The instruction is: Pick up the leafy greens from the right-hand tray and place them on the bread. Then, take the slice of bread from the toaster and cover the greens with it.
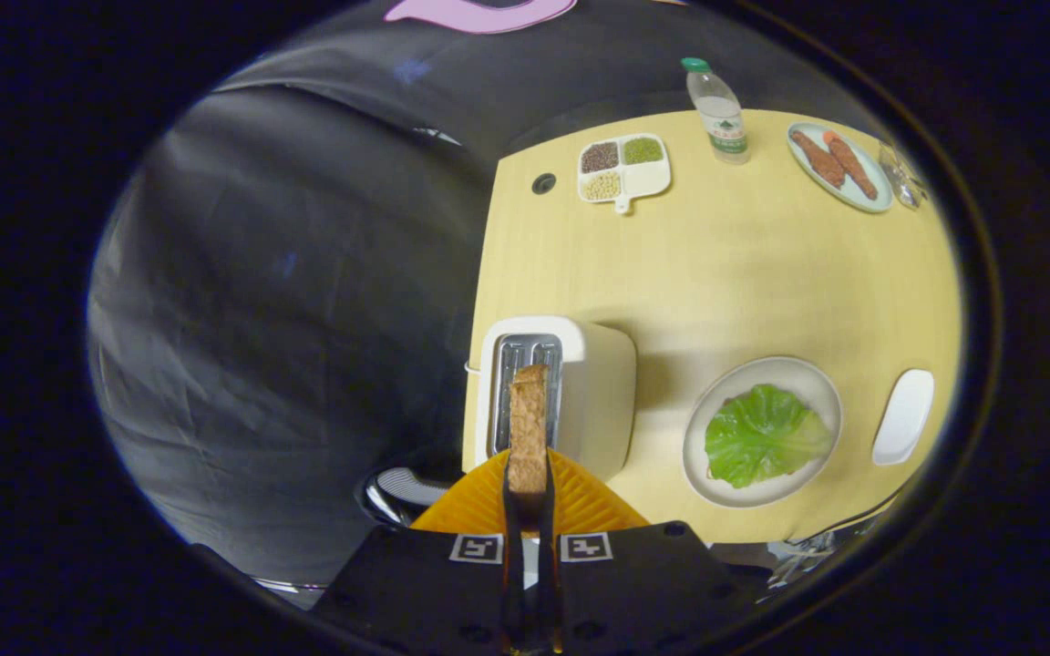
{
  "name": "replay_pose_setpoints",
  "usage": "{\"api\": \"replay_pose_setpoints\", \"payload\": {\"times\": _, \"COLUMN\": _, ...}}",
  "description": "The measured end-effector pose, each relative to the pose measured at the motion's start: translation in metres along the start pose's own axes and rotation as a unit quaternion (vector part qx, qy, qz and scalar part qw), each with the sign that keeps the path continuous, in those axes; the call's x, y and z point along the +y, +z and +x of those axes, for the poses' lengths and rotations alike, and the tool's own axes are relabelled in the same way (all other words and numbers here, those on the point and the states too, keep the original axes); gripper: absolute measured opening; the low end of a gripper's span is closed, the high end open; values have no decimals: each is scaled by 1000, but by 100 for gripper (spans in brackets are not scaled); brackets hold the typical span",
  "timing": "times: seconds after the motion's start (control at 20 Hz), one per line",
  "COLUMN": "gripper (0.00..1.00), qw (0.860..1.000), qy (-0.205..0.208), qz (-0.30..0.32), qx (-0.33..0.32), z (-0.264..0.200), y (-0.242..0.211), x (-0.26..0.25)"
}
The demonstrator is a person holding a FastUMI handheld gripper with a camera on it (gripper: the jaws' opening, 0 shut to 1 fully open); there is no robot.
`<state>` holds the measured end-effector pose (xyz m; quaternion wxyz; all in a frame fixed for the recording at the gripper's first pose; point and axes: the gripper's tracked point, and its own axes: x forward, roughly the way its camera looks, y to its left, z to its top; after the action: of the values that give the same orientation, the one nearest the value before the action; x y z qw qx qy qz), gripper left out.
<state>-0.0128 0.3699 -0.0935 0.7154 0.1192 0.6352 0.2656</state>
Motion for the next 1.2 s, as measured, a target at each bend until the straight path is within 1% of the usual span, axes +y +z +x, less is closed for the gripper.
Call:
{"api": "replay_pose_setpoints", "payload": {"times": 0.1, "gripper": 9, "qw": 1000, "qy": 27, "qz": 13, "qx": -4, "z": -22, "y": 1, "x": -12}}
{"api": "replay_pose_setpoints", "payload": {"times": 0.25, "gripper": 9, "qw": 999, "qy": 47, "qz": 16, "qx": -22, "z": -50, "y": 8, "x": -48}}
{"api": "replay_pose_setpoints", "payload": {"times": 0.4, "gripper": 9, "qw": 997, "qy": 63, "qz": 23, "qx": -33, "z": -58, "y": 5, "x": -90}}
{"api": "replay_pose_setpoints", "payload": {"times": 0.5, "gripper": 9, "qw": 997, "qy": 65, "qz": 18, "qx": -28, "z": -51, "y": -6, "x": -121}}
{"api": "replay_pose_setpoints", "payload": {"times": 0.6, "gripper": 9, "qw": 998, "qy": 57, "qz": -3, "qx": -11, "z": -36, "y": -26, "x": -154}}
{"api": "replay_pose_setpoints", "payload": {"times": 0.65, "gripper": 9, "qw": 998, "qy": 56, "qz": -2, "qx": -3, "z": -28, "y": -36, "x": -167}}
{"api": "replay_pose_setpoints", "payload": {"times": 0.75, "gripper": 9, "qw": 997, "qy": 71, "qz": 18, "qx": 13, "z": -13, "y": -52, "x": -183}}
{"api": "replay_pose_setpoints", "payload": {"times": 0.95, "gripper": 9, "qw": 997, "qy": 74, "qz": 31, "qx": 9, "z": 15, "y": -53, "x": -211}}
{"api": "replay_pose_setpoints", "payload": {"times": 1.05, "gripper": 9, "qw": 997, "qy": 64, "qz": 33, "qx": 13, "z": 26, "y": -55, "x": -225}}
{"api": "replay_pose_setpoints", "payload": {"times": 1.2, "gripper": 9, "qw": 999, "qy": 28, "qz": 14, "qx": 14, "z": 39, "y": -57, "x": -247}}
